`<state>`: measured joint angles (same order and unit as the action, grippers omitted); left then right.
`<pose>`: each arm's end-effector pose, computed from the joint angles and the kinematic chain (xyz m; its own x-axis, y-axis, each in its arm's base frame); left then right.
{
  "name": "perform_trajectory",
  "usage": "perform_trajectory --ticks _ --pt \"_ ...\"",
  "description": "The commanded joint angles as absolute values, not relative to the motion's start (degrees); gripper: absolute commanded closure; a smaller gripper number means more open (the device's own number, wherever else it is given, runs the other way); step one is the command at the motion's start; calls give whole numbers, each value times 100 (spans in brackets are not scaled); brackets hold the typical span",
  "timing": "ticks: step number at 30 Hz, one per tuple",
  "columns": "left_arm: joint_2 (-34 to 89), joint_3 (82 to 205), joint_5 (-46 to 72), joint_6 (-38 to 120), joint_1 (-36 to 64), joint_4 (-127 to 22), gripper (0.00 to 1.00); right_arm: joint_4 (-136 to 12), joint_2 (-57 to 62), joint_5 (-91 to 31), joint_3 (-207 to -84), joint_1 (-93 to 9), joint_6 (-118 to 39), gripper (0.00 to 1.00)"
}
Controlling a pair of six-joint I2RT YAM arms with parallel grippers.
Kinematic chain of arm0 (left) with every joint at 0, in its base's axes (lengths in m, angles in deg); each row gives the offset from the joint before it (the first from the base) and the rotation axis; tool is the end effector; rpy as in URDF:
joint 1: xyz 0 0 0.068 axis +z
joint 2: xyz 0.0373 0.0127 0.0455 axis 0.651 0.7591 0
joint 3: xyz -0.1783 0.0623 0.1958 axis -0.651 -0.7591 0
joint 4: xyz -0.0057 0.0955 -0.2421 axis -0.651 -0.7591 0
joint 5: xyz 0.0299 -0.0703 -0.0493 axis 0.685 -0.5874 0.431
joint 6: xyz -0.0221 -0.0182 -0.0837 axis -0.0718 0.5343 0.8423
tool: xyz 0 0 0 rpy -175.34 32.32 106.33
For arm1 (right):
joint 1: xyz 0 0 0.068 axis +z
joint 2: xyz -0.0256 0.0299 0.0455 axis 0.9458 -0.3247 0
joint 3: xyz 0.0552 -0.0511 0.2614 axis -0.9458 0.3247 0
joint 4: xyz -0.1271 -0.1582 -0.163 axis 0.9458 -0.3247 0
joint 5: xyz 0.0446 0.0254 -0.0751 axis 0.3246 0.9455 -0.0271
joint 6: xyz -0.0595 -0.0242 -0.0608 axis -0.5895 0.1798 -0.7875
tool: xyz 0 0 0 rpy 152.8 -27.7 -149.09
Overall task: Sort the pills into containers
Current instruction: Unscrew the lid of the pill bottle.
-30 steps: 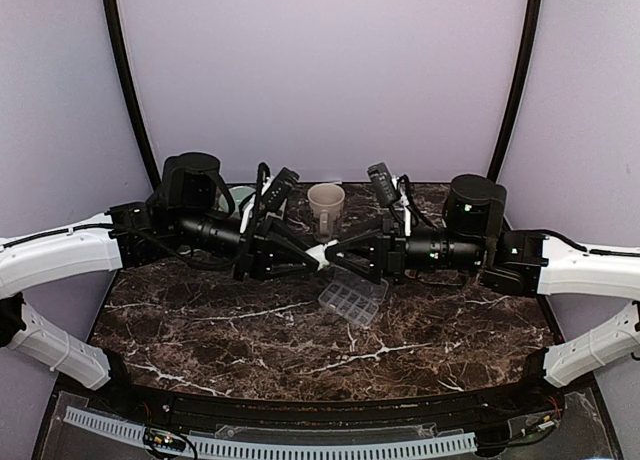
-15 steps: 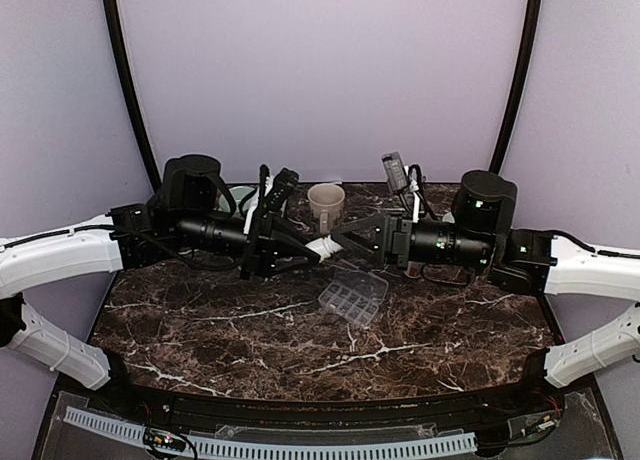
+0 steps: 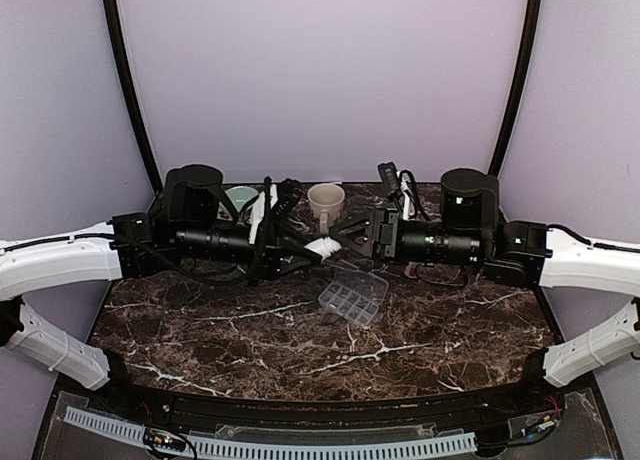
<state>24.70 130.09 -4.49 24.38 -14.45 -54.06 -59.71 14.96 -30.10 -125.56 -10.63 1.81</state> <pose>0.1637 -0.2934 0.3321 -0.0406 0.2013 -0.9787 0.9878 0.1553 -0.0091 0.1501 0.2865 0.3343 -0.7537 0.1689 -0.6351 -0.5495 0.3681 0.7500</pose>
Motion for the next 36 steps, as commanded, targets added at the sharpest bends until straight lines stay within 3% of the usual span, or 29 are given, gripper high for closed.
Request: perform_trajectory --ticks 1,36 --pt "2218 12882 -1 2120 -1548 -5116 100 -6072 1349 -3110 -12703 -1084 618 37" --pt "2270 12901 687 1750 -1897 -5222 100 -5573 1030 -2655 -12630 -1058 1226 50"
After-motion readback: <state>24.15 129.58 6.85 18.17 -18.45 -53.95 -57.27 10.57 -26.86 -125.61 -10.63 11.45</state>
